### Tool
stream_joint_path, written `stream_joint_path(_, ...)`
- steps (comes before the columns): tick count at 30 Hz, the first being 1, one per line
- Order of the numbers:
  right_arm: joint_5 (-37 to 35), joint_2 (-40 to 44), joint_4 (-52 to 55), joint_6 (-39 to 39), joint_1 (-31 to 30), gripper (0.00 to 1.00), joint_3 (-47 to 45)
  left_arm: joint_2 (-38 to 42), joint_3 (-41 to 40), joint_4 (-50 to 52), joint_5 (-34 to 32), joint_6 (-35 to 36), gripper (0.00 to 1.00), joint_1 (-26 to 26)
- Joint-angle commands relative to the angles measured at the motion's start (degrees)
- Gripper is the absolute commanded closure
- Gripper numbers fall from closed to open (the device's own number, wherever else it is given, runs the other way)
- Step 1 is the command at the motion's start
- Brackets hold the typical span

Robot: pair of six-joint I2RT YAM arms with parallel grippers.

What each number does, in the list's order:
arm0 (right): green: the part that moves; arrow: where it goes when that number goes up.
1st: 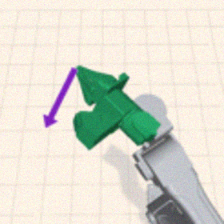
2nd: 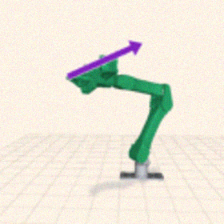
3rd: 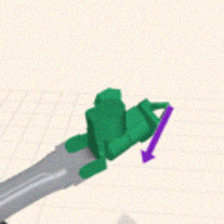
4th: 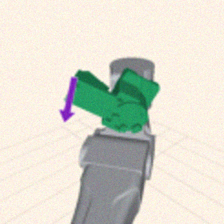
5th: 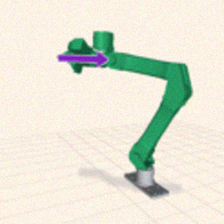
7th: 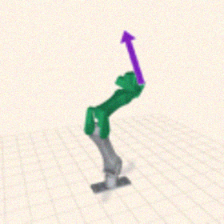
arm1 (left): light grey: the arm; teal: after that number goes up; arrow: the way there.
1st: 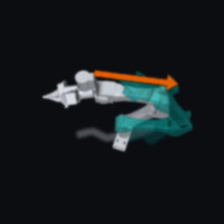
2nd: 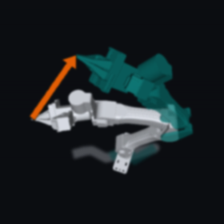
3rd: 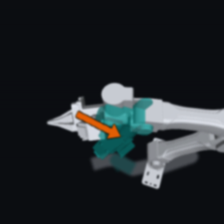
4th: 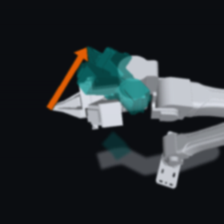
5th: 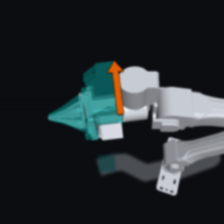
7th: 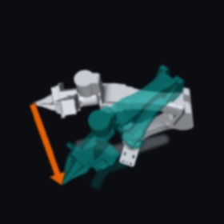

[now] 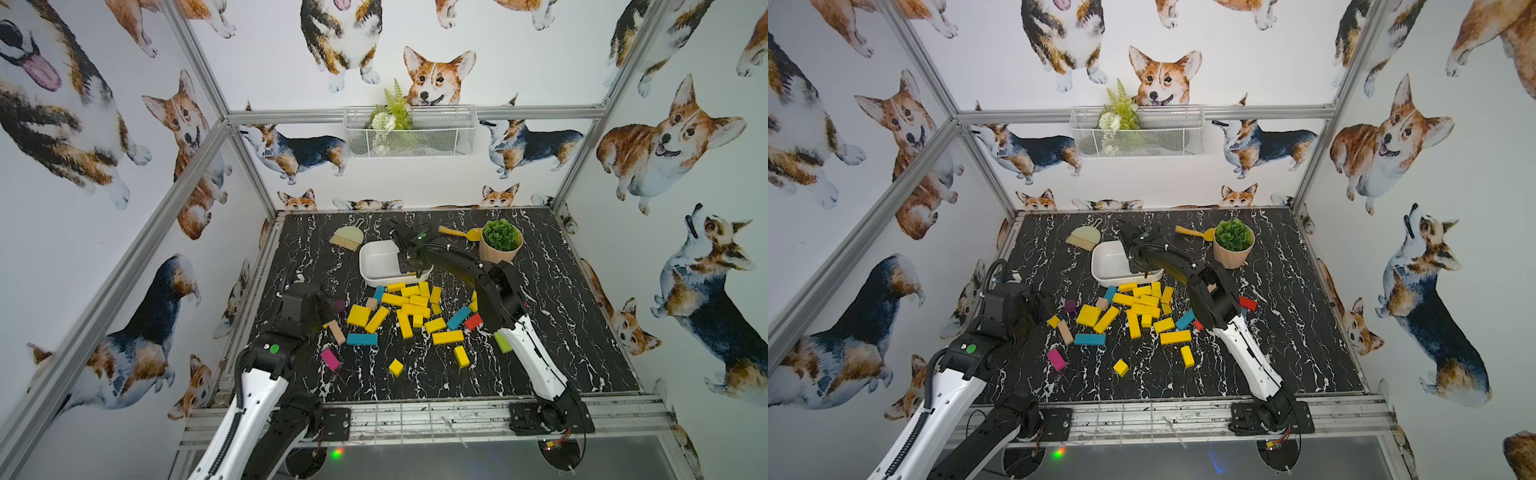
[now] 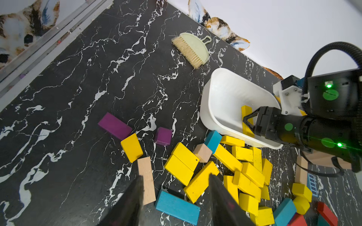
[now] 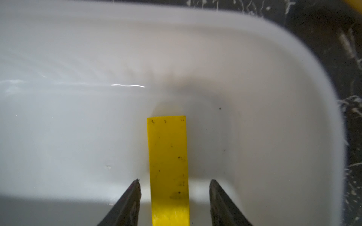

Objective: Pick out the yellow building blocks
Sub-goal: Place the building block in the storage box, then pick up the building block from the center of the board.

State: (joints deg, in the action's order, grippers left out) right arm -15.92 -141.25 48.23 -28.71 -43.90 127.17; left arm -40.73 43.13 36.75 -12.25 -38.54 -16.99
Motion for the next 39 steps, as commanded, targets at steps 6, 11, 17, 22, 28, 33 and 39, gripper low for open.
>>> stream_joint_path(6, 3.1, 17.72, -6.78, 2.65, -0.64, 0.39, -8.55, -6.44, 0.55, -2.53, 8.64, 4.09, 0.44, -0.64)
stream_joint_path(11, 4.72, 33.45, -17.77, 1.02, -1.11, 0.38, -29.3, -14.62, 1.25, -2.73, 7.3, 6.26, 0.44, -6.65)
stream_joint_path(17, 4.16, 47.28, -20.45, -1.66, -2.02, 0.38, -48.65, -25.9, 5.17, -0.5, -4.22, 12.89, 0.46, -19.56)
stream_joint_path(22, 0.76, 54.18, -16.82, -1.31, -2.38, 0.38, -55.74, -37.72, 12.47, 4.23, -8.2, 18.85, 0.41, -25.6)
stream_joint_path(28, -4.24, 61.31, -12.83, -2.0, -2.4, 0.38, -61.43, -45.47, 14.18, -1.21, -3.6, 22.44, 0.35, -25.9)
stream_joint_path(33, -5.52, 64.1, -11.46, -2.97, -2.44, 0.38, -63.7, -53.26, 17.06, -3.68, -1.95, 25.49, 0.35, -25.5)
stream_joint_path(39, -6.71, 64.65, -9.47, -3.81, -2.47, 0.39, -64.31, -57.95, 17.61, -5.14, 2.39, 26.32, 0.47, -22.45)
